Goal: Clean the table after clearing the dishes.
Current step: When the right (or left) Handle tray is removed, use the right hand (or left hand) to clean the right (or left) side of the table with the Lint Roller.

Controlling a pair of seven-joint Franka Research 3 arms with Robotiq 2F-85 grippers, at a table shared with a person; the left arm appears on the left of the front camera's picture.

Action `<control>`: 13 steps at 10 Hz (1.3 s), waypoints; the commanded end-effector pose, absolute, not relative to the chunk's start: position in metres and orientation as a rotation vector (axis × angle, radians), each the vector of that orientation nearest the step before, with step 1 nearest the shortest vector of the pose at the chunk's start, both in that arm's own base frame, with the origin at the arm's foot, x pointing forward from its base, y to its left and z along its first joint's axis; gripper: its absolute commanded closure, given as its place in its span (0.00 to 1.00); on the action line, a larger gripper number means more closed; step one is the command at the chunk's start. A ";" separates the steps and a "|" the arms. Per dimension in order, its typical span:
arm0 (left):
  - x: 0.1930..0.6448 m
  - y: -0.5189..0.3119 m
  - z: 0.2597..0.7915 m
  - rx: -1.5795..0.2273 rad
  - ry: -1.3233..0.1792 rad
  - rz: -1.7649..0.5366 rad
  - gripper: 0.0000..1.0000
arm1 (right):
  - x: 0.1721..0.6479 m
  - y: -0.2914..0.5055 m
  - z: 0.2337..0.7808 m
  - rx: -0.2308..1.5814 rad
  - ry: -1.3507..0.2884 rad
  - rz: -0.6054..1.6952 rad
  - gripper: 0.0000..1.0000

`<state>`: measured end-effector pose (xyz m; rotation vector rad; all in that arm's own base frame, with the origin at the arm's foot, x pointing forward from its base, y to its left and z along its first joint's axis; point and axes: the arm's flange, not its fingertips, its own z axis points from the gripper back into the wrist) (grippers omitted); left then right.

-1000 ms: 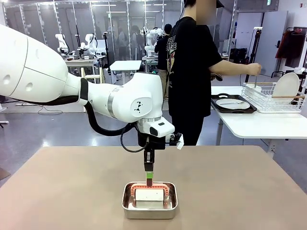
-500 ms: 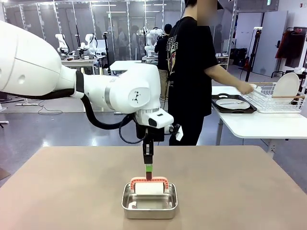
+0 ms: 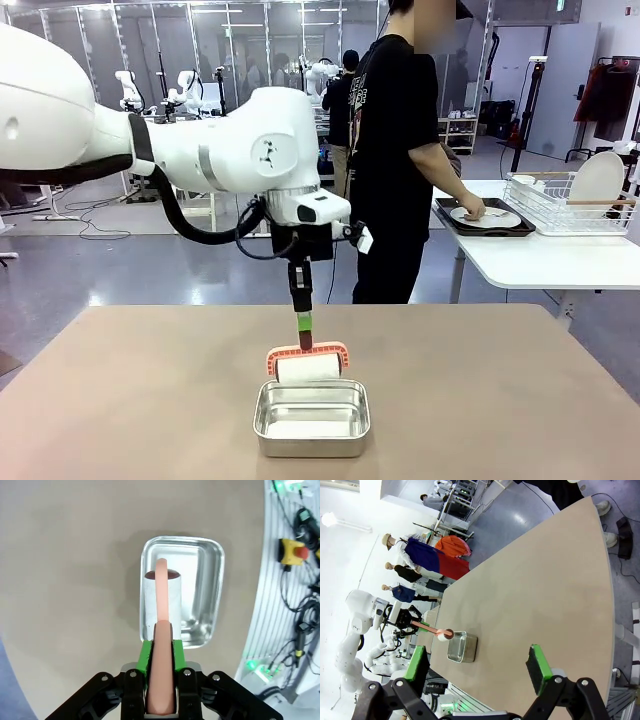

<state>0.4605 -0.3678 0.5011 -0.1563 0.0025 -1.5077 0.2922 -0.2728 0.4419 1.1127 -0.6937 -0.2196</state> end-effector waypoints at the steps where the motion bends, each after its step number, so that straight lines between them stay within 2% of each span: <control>1: 0.454 -0.342 0.537 -0.261 0.019 -1.377 1.00 | 0.291 -0.272 0.445 1.110 -0.697 -0.219 0.00; 3: 0.461 -0.300 0.554 -0.251 -0.020 -1.169 1.00 | 0.291 -0.272 0.445 1.110 -0.697 -0.219 0.00; 6: 0.461 -0.225 0.535 -0.235 -0.023 -0.776 1.00 | 0.291 -0.272 0.445 1.110 -0.697 -0.219 0.00; 8: 0.451 -0.203 0.516 -0.203 -0.040 -0.510 1.00 | 0.291 -0.272 0.445 1.110 -0.697 -0.219 0.00; 9: 0.449 -0.195 0.507 -0.228 -0.110 -0.403 1.00 | 0.291 -0.272 0.445 1.110 -0.697 -0.219 0.00; 10: 0.452 -0.189 0.503 -0.255 -0.198 -0.350 1.00 | 0.291 -0.272 0.445 1.110 -0.697 -0.219 0.00; 11: 0.451 -0.181 0.504 -0.225 -0.267 -0.441 1.00 | 0.291 -0.272 0.445 1.110 -0.697 -0.219 0.00; 12: 0.464 -0.186 0.507 -0.236 -0.082 -0.413 1.00 | 0.291 -0.272 0.445 1.110 -0.697 -0.219 0.00; 13: 0.464 -0.186 0.507 -0.236 -0.082 -0.413 1.00 | 0.291 -0.272 0.445 1.110 -0.697 -0.219 0.00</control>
